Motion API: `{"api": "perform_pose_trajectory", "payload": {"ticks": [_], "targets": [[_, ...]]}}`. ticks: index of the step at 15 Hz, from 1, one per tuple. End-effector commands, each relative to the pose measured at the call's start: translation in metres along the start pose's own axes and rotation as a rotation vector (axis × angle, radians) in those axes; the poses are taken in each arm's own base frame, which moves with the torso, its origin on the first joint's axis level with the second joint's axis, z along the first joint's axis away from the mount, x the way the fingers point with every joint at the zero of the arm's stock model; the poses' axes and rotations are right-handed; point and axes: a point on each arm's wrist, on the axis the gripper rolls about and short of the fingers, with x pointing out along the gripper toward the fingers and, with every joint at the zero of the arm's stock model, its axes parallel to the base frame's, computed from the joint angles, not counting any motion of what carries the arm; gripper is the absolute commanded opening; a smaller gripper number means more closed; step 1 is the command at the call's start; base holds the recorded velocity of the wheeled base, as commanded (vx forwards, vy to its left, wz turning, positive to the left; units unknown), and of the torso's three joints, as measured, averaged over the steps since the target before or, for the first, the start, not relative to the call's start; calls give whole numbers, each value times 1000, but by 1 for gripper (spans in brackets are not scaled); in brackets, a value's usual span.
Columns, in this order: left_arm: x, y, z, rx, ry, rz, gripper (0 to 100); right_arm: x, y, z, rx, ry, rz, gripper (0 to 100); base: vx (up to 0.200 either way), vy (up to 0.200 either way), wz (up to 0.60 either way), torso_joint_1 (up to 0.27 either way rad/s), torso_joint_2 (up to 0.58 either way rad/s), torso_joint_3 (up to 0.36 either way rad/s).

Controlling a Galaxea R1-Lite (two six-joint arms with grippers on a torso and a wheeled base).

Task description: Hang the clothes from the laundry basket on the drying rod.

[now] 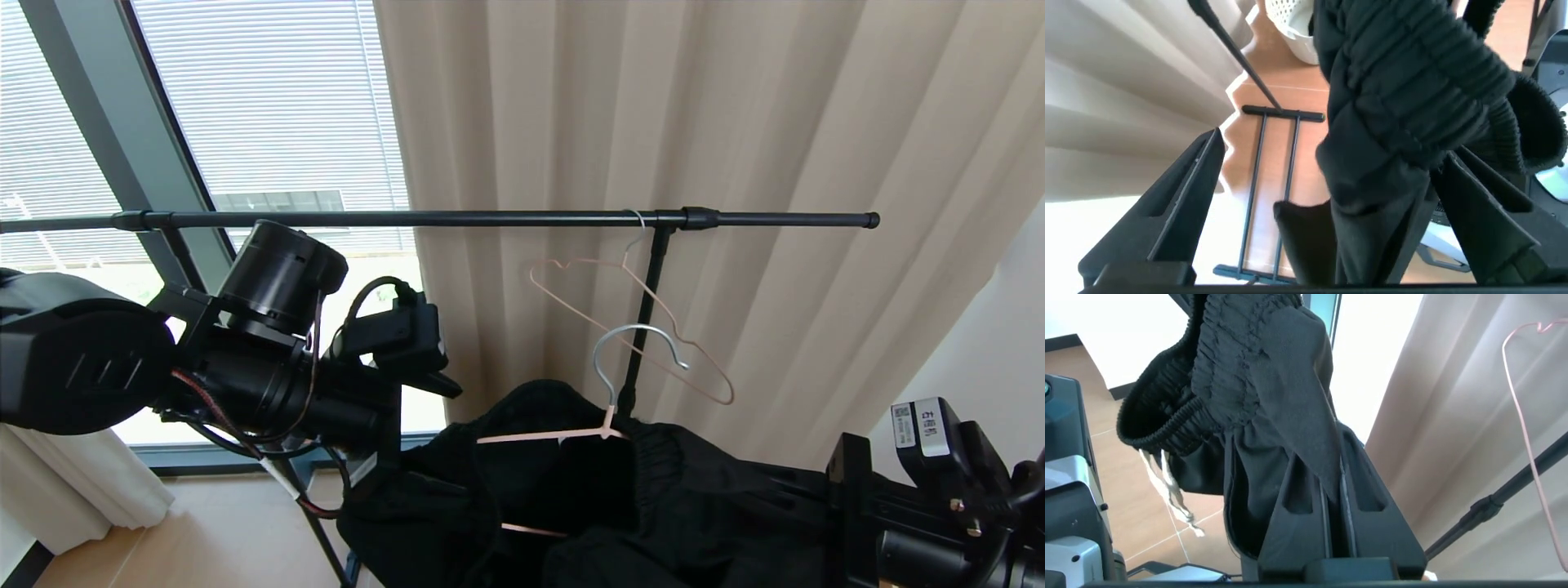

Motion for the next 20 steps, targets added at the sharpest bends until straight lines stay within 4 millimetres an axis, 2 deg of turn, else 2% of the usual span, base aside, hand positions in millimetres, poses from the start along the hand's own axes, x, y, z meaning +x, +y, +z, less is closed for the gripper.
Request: {"api": "perform_pose_trajectory", "payload": {"ticks": [1, 6, 13, 18, 19, 20], "targets": [[4, -2, 2, 6, 1, -15, 100, 0, 0, 1, -2, -3, 0, 0, 0, 0, 0, 0, 0, 0], [11, -5, 15, -47, -20, -38, 100, -2, 1, 2, -5, -11, 0, 0, 0, 0, 0, 0, 0, 0], [24, -13, 19, -43, -12, -84, 100, -7, 4, 11, 64, -58, 4, 0, 0, 0, 0, 0, 0, 0], [25, -13, 19, -46, -9, -88, 100, -6, 5, 11, 66, -57, 12, 0, 0, 0, 0, 0, 0, 0], [25, -13, 19, -46, -9, -88, 0, -6, 5, 11, 66, -55, 12, 0, 0, 0, 0, 0, 0, 0], [25, -13, 19, -46, -9, -88, 0, -5, 5, 11, 68, -55, 12, 0, 0, 0, 0, 0, 0, 0]]}}
